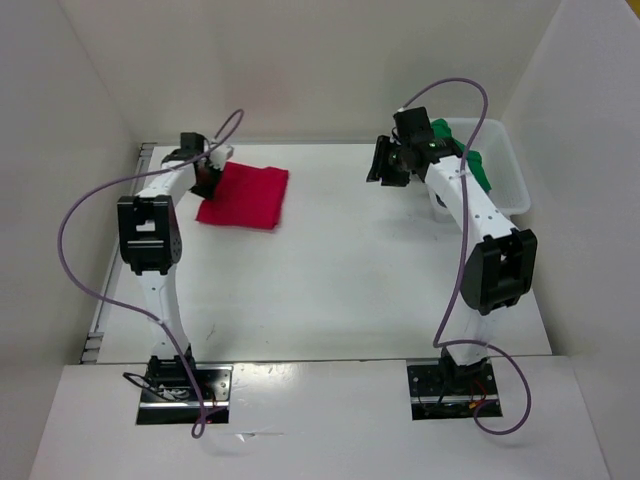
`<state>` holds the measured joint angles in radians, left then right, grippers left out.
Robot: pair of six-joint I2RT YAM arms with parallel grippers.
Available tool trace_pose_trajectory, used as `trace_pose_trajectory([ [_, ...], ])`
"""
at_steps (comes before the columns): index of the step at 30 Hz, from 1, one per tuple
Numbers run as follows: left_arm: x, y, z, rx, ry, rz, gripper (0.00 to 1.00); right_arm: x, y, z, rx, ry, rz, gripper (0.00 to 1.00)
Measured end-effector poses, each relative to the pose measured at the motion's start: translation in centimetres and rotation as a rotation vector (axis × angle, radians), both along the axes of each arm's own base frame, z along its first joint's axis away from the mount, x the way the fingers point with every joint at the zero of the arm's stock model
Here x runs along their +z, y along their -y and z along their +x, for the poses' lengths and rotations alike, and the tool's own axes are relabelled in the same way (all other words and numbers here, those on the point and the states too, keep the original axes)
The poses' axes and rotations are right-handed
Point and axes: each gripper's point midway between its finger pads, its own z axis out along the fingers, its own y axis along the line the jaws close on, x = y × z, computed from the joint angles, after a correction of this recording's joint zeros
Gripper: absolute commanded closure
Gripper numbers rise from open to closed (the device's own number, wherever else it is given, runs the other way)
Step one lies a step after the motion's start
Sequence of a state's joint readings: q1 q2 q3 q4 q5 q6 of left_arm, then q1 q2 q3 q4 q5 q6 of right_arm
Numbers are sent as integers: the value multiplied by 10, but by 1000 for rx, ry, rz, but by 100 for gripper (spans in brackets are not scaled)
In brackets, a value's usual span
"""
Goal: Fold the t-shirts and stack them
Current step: Put the neatly folded tshirt into the corner of the board with the left arm
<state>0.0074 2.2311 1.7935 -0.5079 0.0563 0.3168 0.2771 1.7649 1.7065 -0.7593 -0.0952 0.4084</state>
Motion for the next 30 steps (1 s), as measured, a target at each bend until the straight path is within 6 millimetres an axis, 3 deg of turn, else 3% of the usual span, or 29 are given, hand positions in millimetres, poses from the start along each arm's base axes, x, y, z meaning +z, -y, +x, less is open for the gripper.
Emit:
trace_pose_trajectory([
  [4, -2, -73, -3, 91, 11, 80, 100, -11, -2, 9, 30, -32, -28, 51],
  [8, -2, -108, -3, 124, 8, 138, 100, -30, -4, 10, 49, -90, -43, 51],
  [14, 14, -153, 39, 177, 93, 173, 100, -45, -3, 6, 49, -149, -61, 51],
  [21, 29, -231, 80, 318, 192, 199, 100, -20, 1, 16, 14, -110, -79, 51],
  [26, 20, -260, 74, 380, 181, 200, 100, -13, 5, 15, -2, -104, -103, 51],
  [30, 14, -261, 70, 403, 160, 198, 100, -19, 5, 13, -8, -128, -120, 51],
])
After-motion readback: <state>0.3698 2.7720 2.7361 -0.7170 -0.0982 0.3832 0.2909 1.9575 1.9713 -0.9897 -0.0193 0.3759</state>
